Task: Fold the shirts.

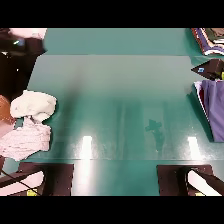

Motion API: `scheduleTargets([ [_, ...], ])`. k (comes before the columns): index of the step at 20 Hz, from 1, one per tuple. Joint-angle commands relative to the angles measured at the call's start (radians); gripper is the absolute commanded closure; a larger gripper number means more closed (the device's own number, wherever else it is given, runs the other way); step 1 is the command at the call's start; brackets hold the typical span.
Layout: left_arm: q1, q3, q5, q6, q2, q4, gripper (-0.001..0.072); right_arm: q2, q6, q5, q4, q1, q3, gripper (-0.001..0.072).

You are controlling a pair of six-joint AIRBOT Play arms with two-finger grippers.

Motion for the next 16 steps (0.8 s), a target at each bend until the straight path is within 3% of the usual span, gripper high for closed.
scheduleTargets([
  [1, 0.180, -0.161, -0.118, -0.009, 0.059, 0.106, 0.0682, 0.000, -0.001, -0.002, -0.001, 0.001, -0.001, 0.0688],
  [3, 0.242, -0.272, -0.121, -0.009, 0.059, 0.137, 0.0679, 0.000, 0.000, -0.008, -0.001, 0.001, -0.002, 0.0689],
  [4, 0.263, -0.333, -0.094, -0.009, 0.059, 0.137, 0.0465, 0.000, 0.000, -0.008, -0.001, 0.001, -0.001, 0.0688],
  [5, 0.270, -0.392, -0.055, -0.015, 0.059, 0.137, 0.0027, 0.000, 0.000, -0.008, -0.001, 0.001, -0.002, 0.0688],
  [6, 0.270, -0.443, -0.007, -0.031, 0.059, 0.143, -0.0001, 0.000, 0.000, -0.008, -0.001, 0.001, -0.001, 0.0688],
  [12, 0.270, -0.657, 0.233, -0.037, 0.059, 0.171, 0.0004, 0.000, 0.000, 0.004, 0.000, 0.001, -0.001, 0.0689],
  [13, 0.270, -0.675, 0.247, -0.035, 0.059, 0.181, 0.0127, 0.000, 0.000, 0.003, 0.000, 0.001, -0.001, 0.0688],
  [15, 0.270, -0.676, 0.246, -0.035, 0.059, 0.185, 0.0546, 0.000, 0.000, -0.001, 0.000, 0.001, -0.001, 0.0689],
  [16, 0.270, -0.666, 0.232, -0.034, 0.059, 0.184, 0.0675, 0.000, 0.000, -0.005, 0.000, 0.001, -0.001, 0.0689],
])
